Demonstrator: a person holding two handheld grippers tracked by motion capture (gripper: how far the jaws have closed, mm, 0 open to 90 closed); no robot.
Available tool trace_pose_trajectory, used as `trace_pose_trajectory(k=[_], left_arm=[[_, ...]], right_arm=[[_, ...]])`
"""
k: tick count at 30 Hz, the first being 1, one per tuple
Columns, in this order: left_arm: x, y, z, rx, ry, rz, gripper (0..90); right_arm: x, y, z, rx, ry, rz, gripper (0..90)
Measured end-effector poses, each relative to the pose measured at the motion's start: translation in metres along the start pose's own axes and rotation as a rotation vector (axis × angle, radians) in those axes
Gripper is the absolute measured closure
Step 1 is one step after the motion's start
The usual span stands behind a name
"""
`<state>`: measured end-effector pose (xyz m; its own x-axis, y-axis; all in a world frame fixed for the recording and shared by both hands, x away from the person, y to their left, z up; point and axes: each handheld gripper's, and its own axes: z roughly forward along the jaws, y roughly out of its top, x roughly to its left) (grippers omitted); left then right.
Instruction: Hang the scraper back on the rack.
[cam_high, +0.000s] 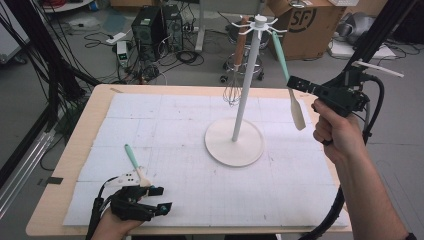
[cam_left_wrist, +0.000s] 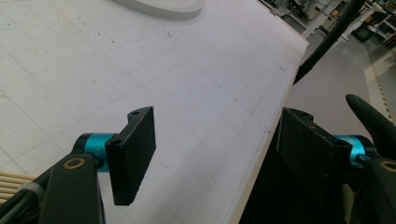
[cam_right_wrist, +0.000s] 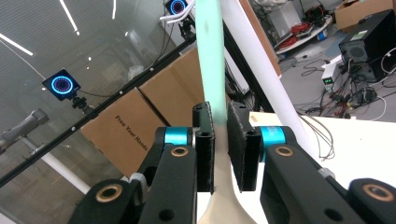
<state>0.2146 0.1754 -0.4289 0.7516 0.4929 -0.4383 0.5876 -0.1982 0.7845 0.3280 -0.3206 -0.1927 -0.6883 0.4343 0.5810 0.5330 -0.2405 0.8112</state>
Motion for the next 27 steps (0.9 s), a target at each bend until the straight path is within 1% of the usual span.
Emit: trace_pose_trajectory(k=[2,6,10,12,14,16,18,19,20,22,27], left_arm=[[0.0,0.0,0.0,0.002,0.0,0.006,28.5],[0.0,0.0,-0.001,-0.002,0.001,0.003,28.5],[0.0,0.0,-0.001,-0.004,0.003,0.0,28.6],[0.0,0.0,-0.001,-0.001,0.002,0.0,28.6],[0.0,0.0,-0.001,-0.001,0.002,0.0,28.6],[0.0,0.0,-0.001,-0.004,0.002,-0.001,28.6],[0.0,0.0,-0.001,-0.002,0.002,-0.001,28.6],[0.0,0.0,-0.001,-0.002,0.001,0.003,28.6],[0.0,0.0,0.0,-0.003,0.001,0.002,28.6],[0.0,0.0,0.0,0.001,0.001,0.005,28.6],[0.0,0.0,0.0,0.001,0.002,0.005,28.6]], right_arm=[[-0.001,-0.001,0.002,0.001,-0.002,0.004,81.6],[-0.003,-0.004,0.006,0.002,0.02,0.01,81.6],[-0.004,-0.006,0.008,0.0,0.021,0.013,81.7],[-0.004,-0.006,0.01,0.008,0.022,0.009,81.8],[-0.005,-0.006,0.011,0.012,0.033,0.012,82.0],[-0.006,-0.006,0.012,0.016,0.039,0.019,82.1],[-0.007,-0.006,0.013,0.019,0.055,0.038,82.2],[-0.008,-0.006,0.013,0.016,0.057,0.037,82.2],[-0.009,-0.006,0.013,0.017,0.062,0.049,82.3],[-0.01,-0.006,0.013,0.018,0.069,0.045,82.3],[-0.011,-0.007,0.014,0.015,0.079,0.061,80.9]])
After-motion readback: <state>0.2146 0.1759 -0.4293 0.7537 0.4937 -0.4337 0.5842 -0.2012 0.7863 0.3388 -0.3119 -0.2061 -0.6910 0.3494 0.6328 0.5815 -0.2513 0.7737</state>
